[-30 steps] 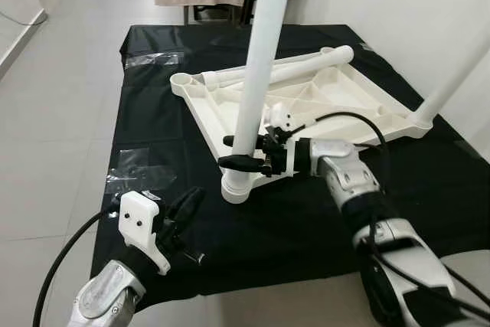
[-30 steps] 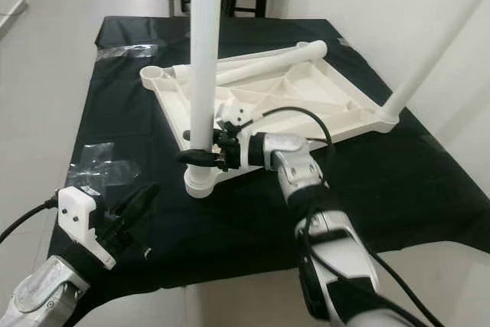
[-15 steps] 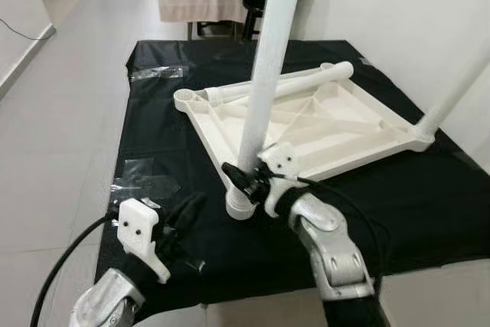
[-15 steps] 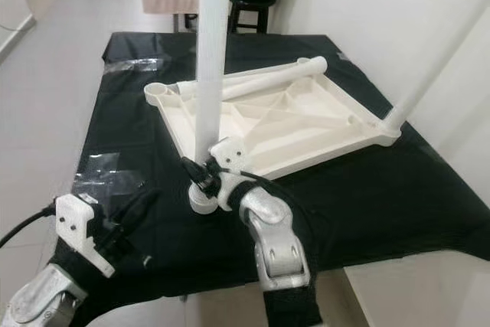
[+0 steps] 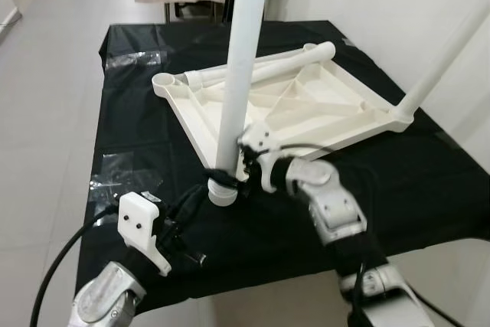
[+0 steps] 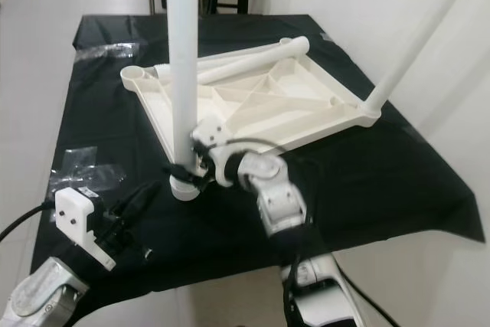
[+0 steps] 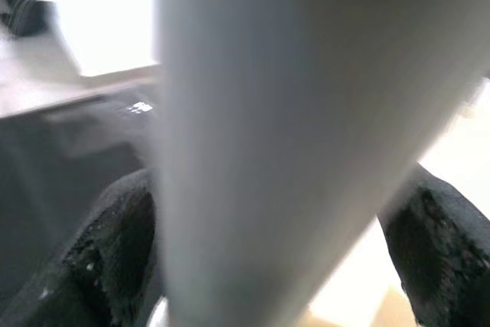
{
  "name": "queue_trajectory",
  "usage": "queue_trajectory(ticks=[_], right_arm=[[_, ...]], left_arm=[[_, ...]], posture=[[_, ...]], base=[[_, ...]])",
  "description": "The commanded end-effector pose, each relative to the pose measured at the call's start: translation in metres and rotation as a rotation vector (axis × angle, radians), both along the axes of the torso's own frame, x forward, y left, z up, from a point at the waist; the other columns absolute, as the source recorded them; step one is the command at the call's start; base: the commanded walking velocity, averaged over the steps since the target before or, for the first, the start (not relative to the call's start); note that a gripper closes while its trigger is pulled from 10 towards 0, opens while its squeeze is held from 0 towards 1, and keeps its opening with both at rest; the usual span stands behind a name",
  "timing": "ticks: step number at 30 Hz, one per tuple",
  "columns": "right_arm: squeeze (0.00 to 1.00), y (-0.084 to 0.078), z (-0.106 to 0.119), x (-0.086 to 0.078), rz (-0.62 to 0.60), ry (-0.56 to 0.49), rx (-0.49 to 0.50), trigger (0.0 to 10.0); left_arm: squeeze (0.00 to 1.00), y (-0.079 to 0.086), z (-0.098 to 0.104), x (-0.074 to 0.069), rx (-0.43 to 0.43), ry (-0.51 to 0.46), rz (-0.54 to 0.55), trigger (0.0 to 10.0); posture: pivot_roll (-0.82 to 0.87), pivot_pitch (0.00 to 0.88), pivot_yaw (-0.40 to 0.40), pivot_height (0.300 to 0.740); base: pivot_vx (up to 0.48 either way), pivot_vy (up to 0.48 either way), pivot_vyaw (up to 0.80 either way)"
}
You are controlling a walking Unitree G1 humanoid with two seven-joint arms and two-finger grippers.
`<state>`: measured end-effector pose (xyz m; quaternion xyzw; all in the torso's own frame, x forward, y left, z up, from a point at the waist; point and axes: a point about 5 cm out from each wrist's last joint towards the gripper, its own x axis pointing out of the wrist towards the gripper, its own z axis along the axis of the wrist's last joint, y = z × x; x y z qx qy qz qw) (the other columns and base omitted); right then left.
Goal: Building children table
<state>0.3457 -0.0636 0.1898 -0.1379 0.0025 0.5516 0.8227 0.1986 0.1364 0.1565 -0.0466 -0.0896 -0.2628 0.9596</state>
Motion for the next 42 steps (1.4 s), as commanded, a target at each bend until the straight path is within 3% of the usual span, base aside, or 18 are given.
queue_trajectory(ticks=[1,3,4,5,8,15,21,23,24,25,27,29,31,37,38,40,41,42], right_arm=[[0.00,0.001,-0.003,0.007,0.131,0.092,-0.013,10.0],[0.00,0.001,-0.001,0.009,0.145,0.106,-0.005,10.0],[0.00,0.002,-0.001,0.010,0.159,0.115,-0.012,7.3],[0.00,0.002,-0.001,0.012,0.174,0.133,-0.018,0.2],[0.00,0.001,0.000,0.014,0.199,0.165,-0.021,0.0],[0.00,-0.012,-0.001,0.020,0.145,0.142,-0.014,0.0],[0.00,-0.034,-0.011,0.021,0.027,0.111,-0.061,0.0],[0.00,-0.045,-0.022,0.018,-0.136,0.138,-0.059,0.0],[0.00,-0.039,-0.034,0.013,-0.434,0.140,0.025,0.0],[0.00,-0.039,-0.034,0.013,-0.434,0.140,0.025,0.0],[0.00,-0.016,-0.057,-0.028,-0.663,0.240,0.137,0.0],[0.00,-0.011,-0.060,-0.039,-0.707,0.266,0.161,0.0],[0.00,-0.005,-0.059,-0.042,-0.653,0.239,0.148,0.0],[0.00,-0.001,-0.046,-0.023,-0.589,0.126,0.090,0.0],[0.00,0.000,-0.042,-0.018,-0.565,0.121,0.101,10.0],[0.00,0.000,-0.039,-0.015,-0.547,0.119,0.110,10.0],[1.00,0.001,-0.032,-0.012,-0.520,0.123,0.131,10.0],[1.00,0.004,-0.024,-0.008,-0.464,0.134,0.154,10.0]], left_arm=[[0.00,-0.001,-0.006,0.000,-0.004,0.028,-0.012,10.0],[0.00,-0.001,-0.006,0.000,-0.003,0.028,-0.012,10.0],[0.00,-0.001,-0.006,0.000,-0.003,0.029,-0.012,10.0],[0.00,-0.001,-0.006,0.000,-0.003,0.031,-0.012,10.0],[0.00,-0.001,-0.007,0.000,-0.003,0.033,-0.013,10.0],[0.00,-0.002,-0.007,0.000,-0.006,0.035,-0.015,10.0],[0.00,-0.002,-0.007,-0.001,-0.010,0.035,-0.016,10.0],[0.00,-0.001,-0.007,-0.002,-0.012,0.034,-0.017,10.0],[0.00,0.000,-0.006,-0.002,-0.012,0.034,-0.018,10.0],[0.00,0.000,-0.006,-0.002,-0.012,0.034,-0.018,10.0],[0.00,0.001,-0.006,-0.002,-0.012,0.035,-0.018,10.0],[0.00,0.002,-0.006,-0.002,-0.012,0.035,-0.018,10.0],[0.00,0.002,-0.007,-0.001,-0.011,0.036,-0.016,10.0],[0.00,0.001,-0.008,0.000,-0.011,0.037,-0.028,10.0],[0.00,0.001,-0.007,0.001,-0.011,0.034,-0.020,10.0],[0.00,0.001,-0.007,0.001,-0.011,0.032,-0.014,10.0],[0.00,0.001,-0.007,0.001,-0.012,0.031,-0.012,10.0],[0.00,0.000,-0.007,0.001,-0.012,0.030,-0.010,10.0]], posture=[[0.13,0.087,-0.119,0.740],[0.13,0.087,-0.119,0.740],[0.13,0.083,-0.118,0.740],[0.14,0.081,-0.118,0.740],[0.14,0.080,-0.116,0.740],[0.13,0.082,-0.116,0.740],[0.12,0.088,-0.116,0.740],[0.11,0.091,-0.121,0.740],[0.10,0.095,-0.126,0.740],[0.10,0.095,-0.126,0.740],[0.11,0.103,-0.109,0.740],[0.11,0.103,-0.109,0.740],[0.10,0.087,-0.101,0.740],[0.10,0.083,-0.115,0.740],[0.11,0.081,-0.118,0.740],[0.11,0.081,-0.118,0.740],[0.11,0.079,-0.119,0.740],[0.11,0.079,-0.119,0.740]], base=[[0.000,0.000,0.00],[0.000,0.000,0.00],[0.000,0.000,0.00],[0.000,0.000,0.00],[0.000,0.000,0.00],[0.000,0.000,0.00],[0.000,0.000,0.00],[0.000,0.000,0.00],[0.000,0.000,0.00],[0.000,0.000,0.00],[0.000,0.000,0.00],[0.000,0.000,0.00],[0.000,0.000,0.00],[0.000,0.000,0.00],[0.000,0.000,0.00],[0.000,0.000,0.00],[0.000,0.000,0.00],[0.000,0.000,0.00]])
